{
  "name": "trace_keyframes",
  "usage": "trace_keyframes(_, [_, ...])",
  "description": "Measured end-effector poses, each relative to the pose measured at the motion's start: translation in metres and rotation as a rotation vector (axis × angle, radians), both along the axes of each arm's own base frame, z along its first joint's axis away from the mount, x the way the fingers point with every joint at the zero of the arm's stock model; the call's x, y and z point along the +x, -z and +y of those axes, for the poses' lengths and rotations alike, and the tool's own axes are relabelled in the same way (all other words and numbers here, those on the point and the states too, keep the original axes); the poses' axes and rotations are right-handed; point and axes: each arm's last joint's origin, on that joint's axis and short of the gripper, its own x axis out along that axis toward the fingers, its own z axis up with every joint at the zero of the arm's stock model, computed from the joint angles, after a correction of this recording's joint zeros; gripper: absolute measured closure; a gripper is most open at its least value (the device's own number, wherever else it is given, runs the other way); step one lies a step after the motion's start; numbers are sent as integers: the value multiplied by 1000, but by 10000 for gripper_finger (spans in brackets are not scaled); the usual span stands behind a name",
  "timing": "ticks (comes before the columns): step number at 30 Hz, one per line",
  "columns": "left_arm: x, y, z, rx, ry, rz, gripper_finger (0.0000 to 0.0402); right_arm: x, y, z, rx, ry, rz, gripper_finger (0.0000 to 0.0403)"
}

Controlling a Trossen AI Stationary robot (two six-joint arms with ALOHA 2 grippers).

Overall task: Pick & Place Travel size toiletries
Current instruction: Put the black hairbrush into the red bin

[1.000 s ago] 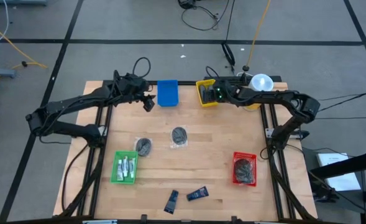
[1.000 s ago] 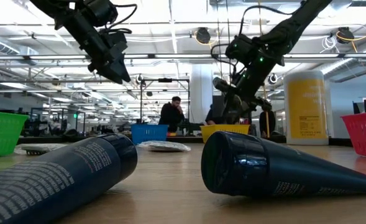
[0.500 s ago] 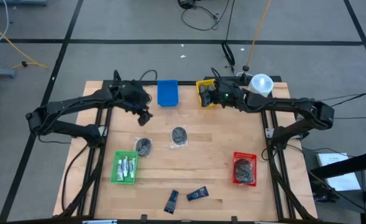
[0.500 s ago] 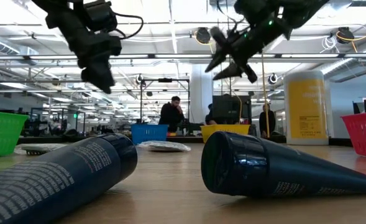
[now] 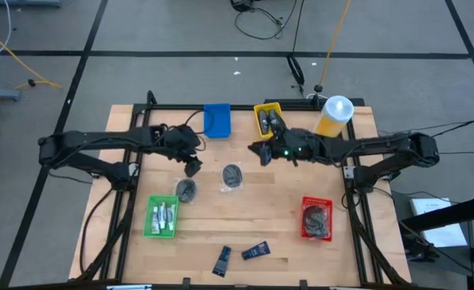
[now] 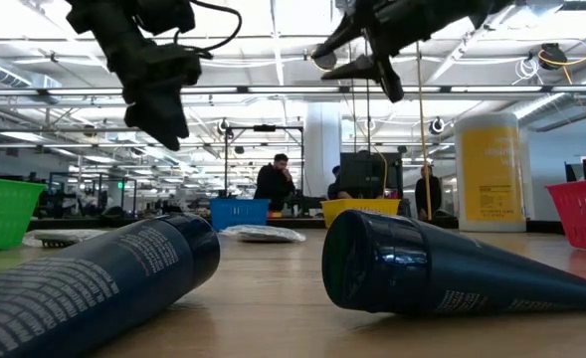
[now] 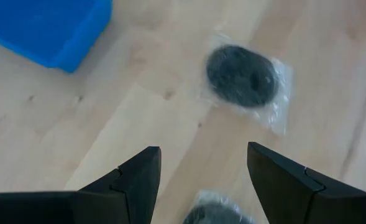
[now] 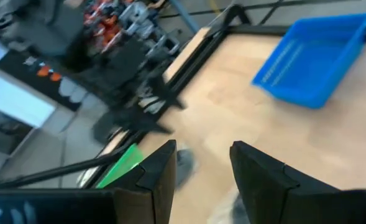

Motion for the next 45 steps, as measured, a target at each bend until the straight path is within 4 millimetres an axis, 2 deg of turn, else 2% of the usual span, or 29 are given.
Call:
trace_keyframes(5, [21, 18, -4, -34, -13, 12, 165, 2, -2, 25, 16, -55, -29, 259])
trace_keyframes(10, [42, 41, -8, 114, 369, 57, 165, 2, -2, 45, 15, -120, -24, 262])
trace_keyframes(15, [49, 60, -7, 300, 709, 137, 165, 0, -2, 63, 13, -173, -28, 264])
trace_keyframes(20, [60, 71, -5, 425, 899, 122, 165, -2, -2, 75, -3, -172, -30, 264])
trace_keyframes(23, [67, 77, -1, 459, 904, 96, 165, -2, -2, 79, -9, -170, -30, 267])
trace_keyframes(34, [77, 112, 17, 390, 885, 118, 165, -2, -2, 76, -33, -169, -21, 269])
trace_keyframes(45, [81, 119, 27, 313, 916, -1, 165, -1, -2, 66, -38, -140, -17, 269])
